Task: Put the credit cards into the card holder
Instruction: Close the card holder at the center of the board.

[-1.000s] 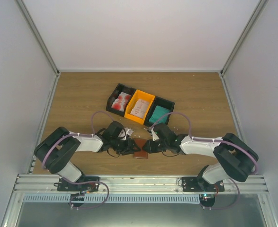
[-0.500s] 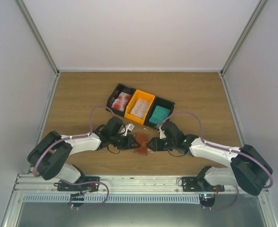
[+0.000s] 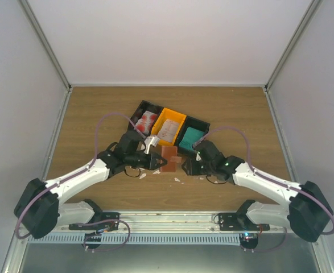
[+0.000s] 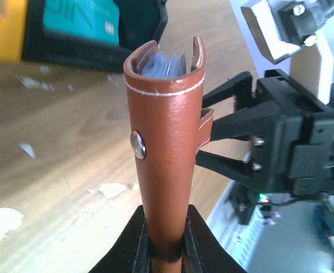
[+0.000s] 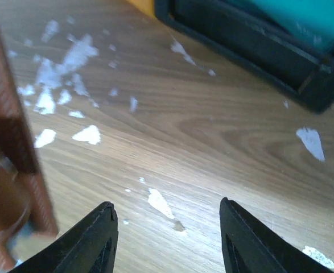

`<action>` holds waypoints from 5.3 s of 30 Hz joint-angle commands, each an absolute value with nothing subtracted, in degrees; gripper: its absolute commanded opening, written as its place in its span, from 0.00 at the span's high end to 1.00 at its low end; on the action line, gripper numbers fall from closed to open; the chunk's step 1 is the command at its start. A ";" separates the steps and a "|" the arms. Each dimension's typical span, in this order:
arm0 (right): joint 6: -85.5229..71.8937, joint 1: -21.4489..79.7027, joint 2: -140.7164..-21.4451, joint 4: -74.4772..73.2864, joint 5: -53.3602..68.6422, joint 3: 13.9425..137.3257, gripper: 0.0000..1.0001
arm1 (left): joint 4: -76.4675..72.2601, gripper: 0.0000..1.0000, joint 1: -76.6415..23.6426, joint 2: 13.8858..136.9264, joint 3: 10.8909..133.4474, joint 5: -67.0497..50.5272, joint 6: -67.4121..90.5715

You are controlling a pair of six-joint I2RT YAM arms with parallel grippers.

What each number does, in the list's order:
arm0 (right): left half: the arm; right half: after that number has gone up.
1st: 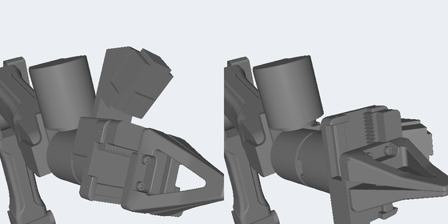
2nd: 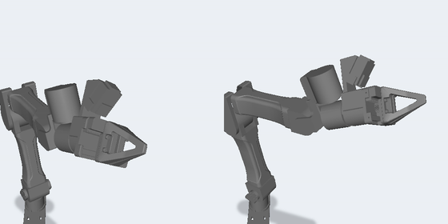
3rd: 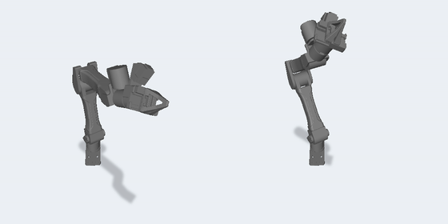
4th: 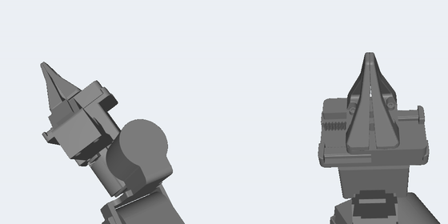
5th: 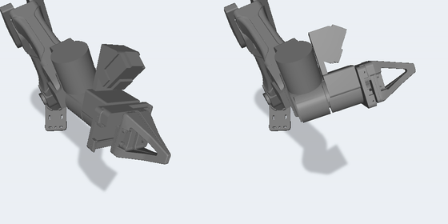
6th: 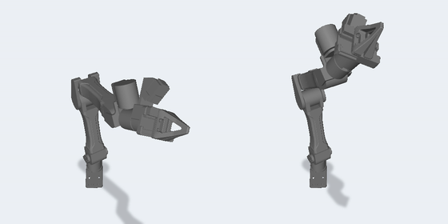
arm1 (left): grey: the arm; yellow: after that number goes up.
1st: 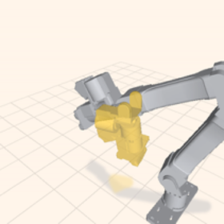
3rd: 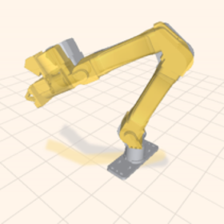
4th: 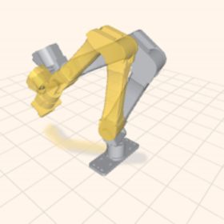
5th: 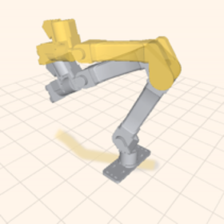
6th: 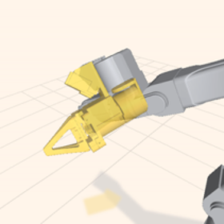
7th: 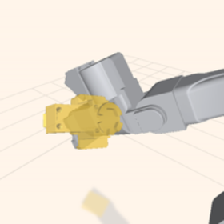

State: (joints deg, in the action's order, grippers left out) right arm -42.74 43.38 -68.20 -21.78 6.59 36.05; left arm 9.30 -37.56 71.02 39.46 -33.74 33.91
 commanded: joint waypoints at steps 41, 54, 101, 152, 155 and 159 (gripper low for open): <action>-65.26 41.48 -62.99 -8.41 29.14 61.11 0.61 | -36.15 1.00 -41.35 49.01 34.00 -10.32 -70.12; -58.05 39.95 -58.86 -2.55 20.89 62.18 0.89 | -21.83 0.03 -43.42 44.68 39.05 -4.04 -36.65; -64.21 39.81 -55.29 28.54 31.06 37.53 0.87 | -16.62 0.24 -39.80 52.77 34.69 -19.34 57.86; -45.34 39.05 -48.87 -8.85 39.78 42.91 0.26 | 3.29 1.00 -38.58 50.52 43.86 -56.13 -7.88; -44.52 39.34 -49.73 -9.78 40.07 42.96 0.28 | 4.25 1.00 -38.58 50.80 45.19 -58.04 -9.58; -42.14 39.55 -50.41 -14.98 38.77 42.48 0.35 | 3.12 1.00 -38.58 50.63 45.68 -56.20 -9.97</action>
State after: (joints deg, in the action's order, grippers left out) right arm -44.42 39.20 -49.89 -10.28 39.03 41.80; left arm 5.91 -38.83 51.07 43.09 -54.70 -7.16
